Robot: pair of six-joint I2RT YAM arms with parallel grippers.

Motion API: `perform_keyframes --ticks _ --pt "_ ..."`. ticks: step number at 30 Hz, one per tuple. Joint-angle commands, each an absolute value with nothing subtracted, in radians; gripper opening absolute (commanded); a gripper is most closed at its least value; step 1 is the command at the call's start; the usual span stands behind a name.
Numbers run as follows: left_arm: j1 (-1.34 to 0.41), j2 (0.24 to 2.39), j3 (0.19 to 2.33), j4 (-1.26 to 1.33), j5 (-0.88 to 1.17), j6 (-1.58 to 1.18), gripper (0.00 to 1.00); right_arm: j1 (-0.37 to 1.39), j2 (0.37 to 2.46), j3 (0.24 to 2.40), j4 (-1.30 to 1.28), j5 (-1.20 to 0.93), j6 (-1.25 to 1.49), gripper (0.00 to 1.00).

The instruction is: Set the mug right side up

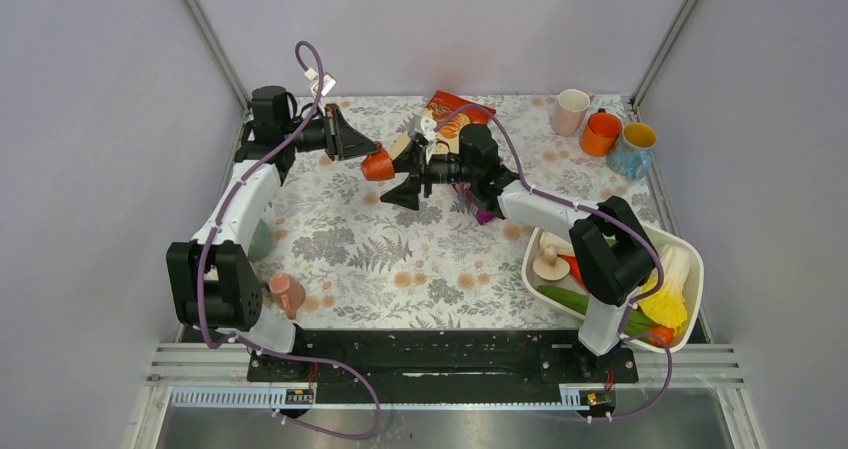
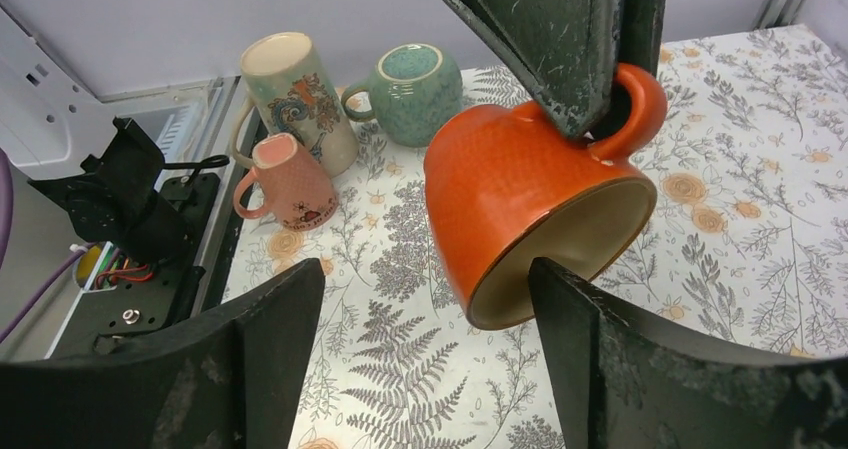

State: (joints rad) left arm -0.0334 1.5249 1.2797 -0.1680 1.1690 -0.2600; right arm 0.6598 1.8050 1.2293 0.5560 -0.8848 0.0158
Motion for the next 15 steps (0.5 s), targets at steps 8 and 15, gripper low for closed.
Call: perform_keyframes --ticks 8,15 --pt "-0.032 1.483 1.257 -0.036 1.190 -0.303 0.00 0.672 1.796 1.300 0.602 -0.927 0.058 0.20" --pt "-0.018 1.479 1.319 -0.320 0.853 -0.023 0.98 0.632 1.765 1.493 -0.011 -0.659 -0.251 0.00"
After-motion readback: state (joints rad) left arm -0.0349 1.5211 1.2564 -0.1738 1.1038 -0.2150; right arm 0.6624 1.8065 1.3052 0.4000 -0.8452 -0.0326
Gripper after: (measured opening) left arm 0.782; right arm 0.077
